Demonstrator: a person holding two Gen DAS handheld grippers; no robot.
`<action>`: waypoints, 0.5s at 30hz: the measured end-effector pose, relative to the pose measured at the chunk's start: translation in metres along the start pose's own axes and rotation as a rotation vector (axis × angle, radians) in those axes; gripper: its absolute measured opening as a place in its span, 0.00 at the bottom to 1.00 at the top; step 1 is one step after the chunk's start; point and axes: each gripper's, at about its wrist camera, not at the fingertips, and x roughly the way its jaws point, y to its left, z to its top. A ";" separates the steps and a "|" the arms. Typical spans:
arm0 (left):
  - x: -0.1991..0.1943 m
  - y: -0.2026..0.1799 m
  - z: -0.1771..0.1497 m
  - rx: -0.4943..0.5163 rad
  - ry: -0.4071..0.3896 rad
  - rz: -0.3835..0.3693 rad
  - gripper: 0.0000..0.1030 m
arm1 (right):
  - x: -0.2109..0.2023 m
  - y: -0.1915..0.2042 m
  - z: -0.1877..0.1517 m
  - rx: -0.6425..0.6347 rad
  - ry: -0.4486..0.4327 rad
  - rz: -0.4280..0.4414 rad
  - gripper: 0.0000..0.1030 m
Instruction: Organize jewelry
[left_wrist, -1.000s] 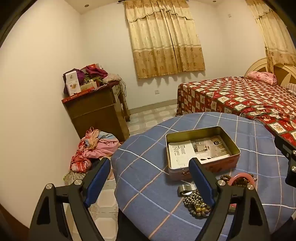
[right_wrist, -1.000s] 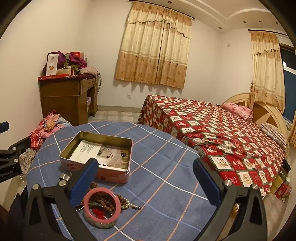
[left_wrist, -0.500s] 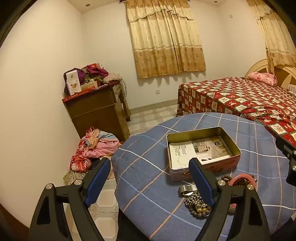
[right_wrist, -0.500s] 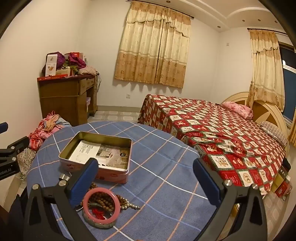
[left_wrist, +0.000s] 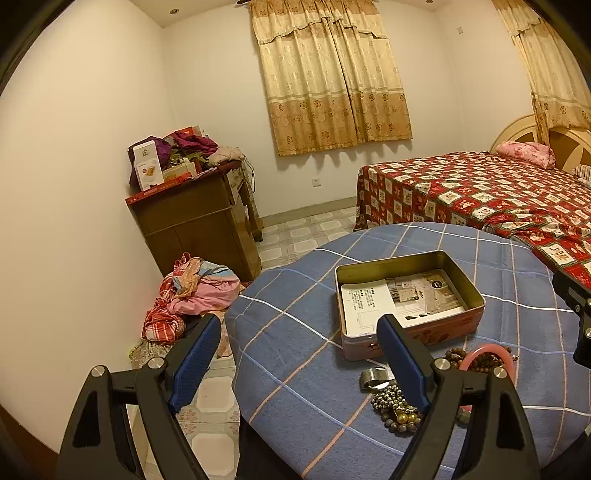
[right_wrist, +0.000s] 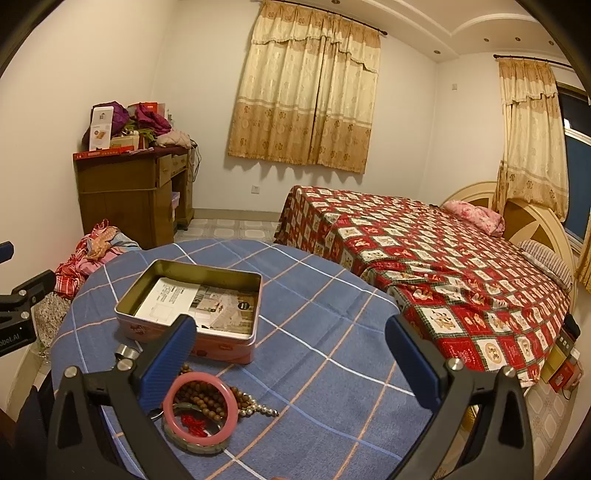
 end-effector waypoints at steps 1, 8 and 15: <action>0.000 0.000 0.000 0.000 0.000 0.002 0.84 | 0.000 0.000 0.000 0.000 0.001 -0.001 1.00; 0.002 0.001 -0.001 0.001 0.000 0.007 0.84 | 0.002 -0.002 -0.001 0.001 0.004 -0.001 1.00; 0.004 -0.002 -0.002 0.001 -0.001 0.008 0.84 | 0.002 0.000 0.000 0.000 0.004 -0.002 1.00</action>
